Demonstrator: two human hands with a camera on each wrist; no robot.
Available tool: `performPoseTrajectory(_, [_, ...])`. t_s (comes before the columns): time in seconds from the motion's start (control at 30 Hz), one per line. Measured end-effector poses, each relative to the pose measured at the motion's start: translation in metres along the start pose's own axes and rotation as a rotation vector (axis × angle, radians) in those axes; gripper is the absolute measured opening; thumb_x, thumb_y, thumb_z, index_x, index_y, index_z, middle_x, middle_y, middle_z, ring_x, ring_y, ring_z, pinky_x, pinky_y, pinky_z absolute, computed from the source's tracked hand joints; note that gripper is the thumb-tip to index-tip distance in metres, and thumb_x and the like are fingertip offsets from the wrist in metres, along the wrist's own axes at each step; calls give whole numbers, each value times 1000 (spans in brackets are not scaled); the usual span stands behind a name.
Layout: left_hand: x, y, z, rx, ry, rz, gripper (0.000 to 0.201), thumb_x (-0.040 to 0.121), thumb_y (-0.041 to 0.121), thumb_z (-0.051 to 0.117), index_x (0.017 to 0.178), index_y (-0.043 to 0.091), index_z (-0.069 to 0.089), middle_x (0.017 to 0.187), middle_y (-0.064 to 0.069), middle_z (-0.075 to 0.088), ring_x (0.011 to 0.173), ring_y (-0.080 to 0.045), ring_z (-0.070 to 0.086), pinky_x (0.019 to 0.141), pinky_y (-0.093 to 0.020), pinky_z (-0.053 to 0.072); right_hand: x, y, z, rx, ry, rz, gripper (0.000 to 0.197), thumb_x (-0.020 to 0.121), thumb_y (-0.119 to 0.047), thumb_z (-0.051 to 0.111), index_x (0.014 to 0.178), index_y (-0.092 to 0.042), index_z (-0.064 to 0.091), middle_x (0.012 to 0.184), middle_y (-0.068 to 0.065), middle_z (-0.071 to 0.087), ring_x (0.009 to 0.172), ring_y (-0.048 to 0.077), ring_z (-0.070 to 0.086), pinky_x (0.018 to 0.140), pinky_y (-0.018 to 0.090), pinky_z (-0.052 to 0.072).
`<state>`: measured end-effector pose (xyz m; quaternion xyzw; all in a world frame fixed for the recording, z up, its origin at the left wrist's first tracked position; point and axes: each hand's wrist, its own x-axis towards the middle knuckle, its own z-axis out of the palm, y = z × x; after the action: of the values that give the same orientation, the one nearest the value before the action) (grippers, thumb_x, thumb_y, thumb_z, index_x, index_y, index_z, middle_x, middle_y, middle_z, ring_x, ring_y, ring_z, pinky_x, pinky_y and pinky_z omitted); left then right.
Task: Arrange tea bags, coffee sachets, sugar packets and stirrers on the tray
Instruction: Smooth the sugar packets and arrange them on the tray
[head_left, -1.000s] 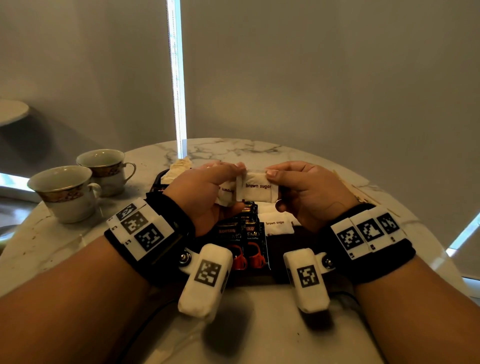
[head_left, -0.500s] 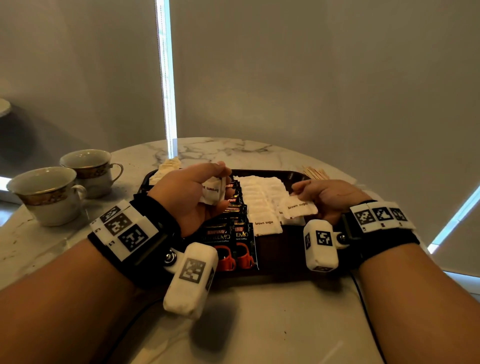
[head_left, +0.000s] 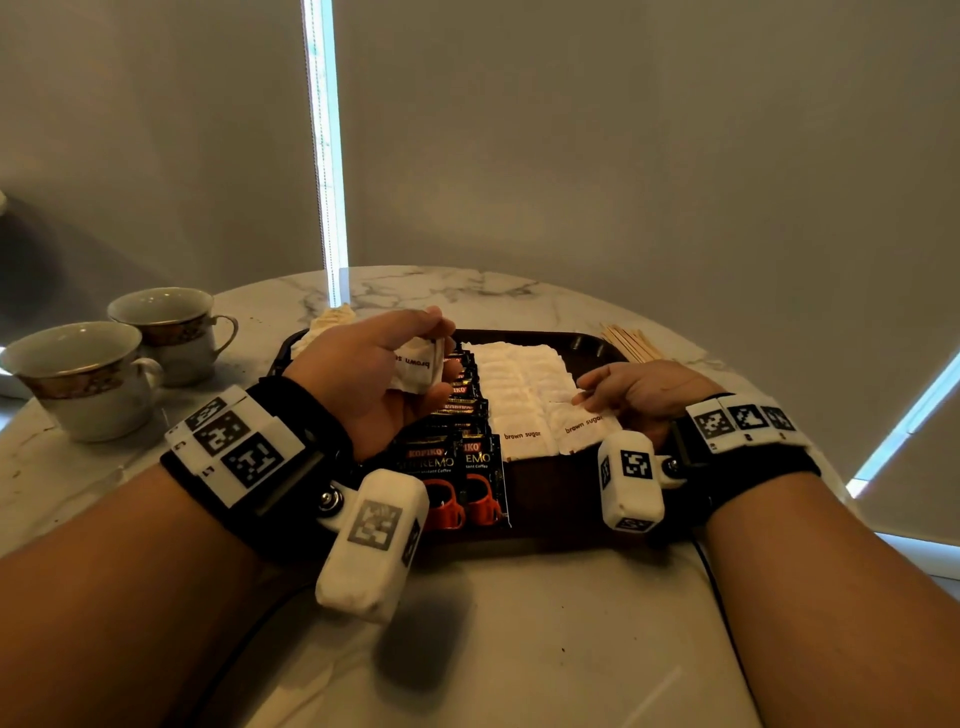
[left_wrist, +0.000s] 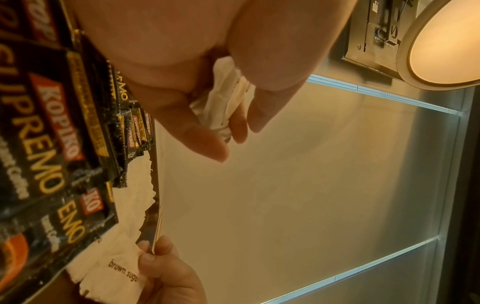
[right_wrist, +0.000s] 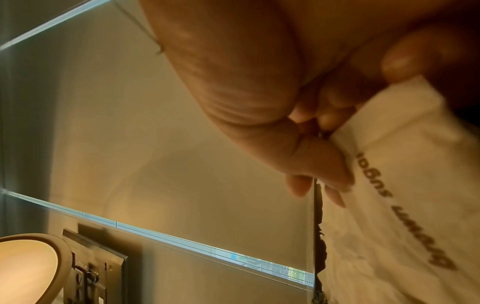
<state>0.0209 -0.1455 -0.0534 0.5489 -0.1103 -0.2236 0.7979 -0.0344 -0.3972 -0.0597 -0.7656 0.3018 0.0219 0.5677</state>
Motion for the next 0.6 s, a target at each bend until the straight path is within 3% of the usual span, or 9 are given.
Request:
performPoseTrajectory(0.1, [0,0,0,1,-7,-1,20,97,24,60,85,12,69,77,-3,65,63,-14,65,47,-24,52,0,0,-1,-45,-2,-10,22,86,8,61,99,-9,67,98,8,72,86,24,67,86,43,54])
performPoseTrajectory(0.17, [0,0,-1,1,-8,-4,20,98,25,60,86,12,69,78,-3,65,63,-14,65,47,-24,52,0,1,-1,-19,5,-9,20,88,6,61,100,-8,67,96,9,72,89,26,62,73,36,51])
performPoseTrajectory(0.23, [0,0,-1,-3,-8,-7,20,98,25,60,86,12,69,80,-3,65,64,-15,65,47,-24,52,-1,2,-1,11,20,-7,20,88,4,62,105,-6,68,94,10,70,84,27,58,66,34,50])
performPoseTrajectory(0.3, [-1,0,-1,-5,-6,-12,20,98,25,60,87,11,69,81,-4,65,65,-15,65,48,-24,52,-2,2,-1,25,36,-8,19,87,1,64,105,-5,69,94,12,67,80,26,60,73,38,53])
performPoseTrajectory(0.5, [-2,1,-1,-2,2,-30,19,98,23,59,88,11,69,80,-4,65,66,-15,65,48,-23,52,3,4,-1,94,79,-6,20,87,-10,63,105,-2,68,94,14,66,92,31,61,98,48,50])
performPoseTrajectory(0.53, [-2,1,-1,-4,4,-31,18,98,22,59,88,11,69,81,-4,65,67,-15,65,48,-24,52,4,4,0,101,84,-4,18,87,-11,63,102,-2,68,93,14,65,90,30,60,96,47,51])
performPoseTrajectory(0.6, [-2,0,-1,-7,12,-32,17,98,21,59,90,11,69,83,-5,65,68,-16,64,48,-24,52,3,4,0,113,86,3,14,86,-11,62,97,-4,68,90,13,61,85,28,56,78,41,53])
